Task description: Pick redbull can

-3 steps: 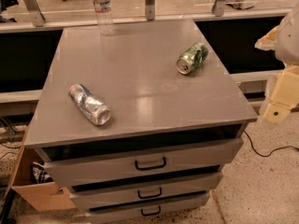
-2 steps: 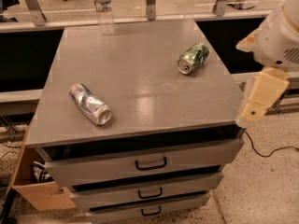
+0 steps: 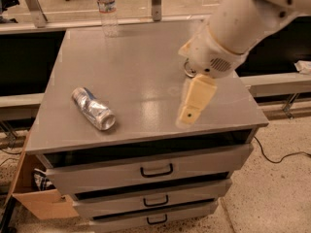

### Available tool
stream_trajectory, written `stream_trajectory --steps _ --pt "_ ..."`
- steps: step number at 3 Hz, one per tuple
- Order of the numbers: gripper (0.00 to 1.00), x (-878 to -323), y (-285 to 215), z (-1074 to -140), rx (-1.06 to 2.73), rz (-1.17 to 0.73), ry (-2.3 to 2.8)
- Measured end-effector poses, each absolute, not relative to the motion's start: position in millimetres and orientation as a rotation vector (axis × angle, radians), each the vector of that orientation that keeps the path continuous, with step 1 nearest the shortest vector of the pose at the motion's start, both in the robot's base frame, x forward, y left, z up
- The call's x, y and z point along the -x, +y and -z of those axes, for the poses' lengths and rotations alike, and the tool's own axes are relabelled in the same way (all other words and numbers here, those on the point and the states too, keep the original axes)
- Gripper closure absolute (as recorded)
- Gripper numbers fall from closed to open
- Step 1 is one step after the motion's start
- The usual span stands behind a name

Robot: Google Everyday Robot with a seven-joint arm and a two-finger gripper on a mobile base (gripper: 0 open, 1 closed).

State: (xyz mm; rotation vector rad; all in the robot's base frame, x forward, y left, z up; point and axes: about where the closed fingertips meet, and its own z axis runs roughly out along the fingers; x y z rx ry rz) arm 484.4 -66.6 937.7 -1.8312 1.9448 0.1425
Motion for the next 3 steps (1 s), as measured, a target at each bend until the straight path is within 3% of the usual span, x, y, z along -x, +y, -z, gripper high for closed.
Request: stream_trajectory --steps 3 --pt "0.0 -532 87 -875 1.843 -0.331 1.902"
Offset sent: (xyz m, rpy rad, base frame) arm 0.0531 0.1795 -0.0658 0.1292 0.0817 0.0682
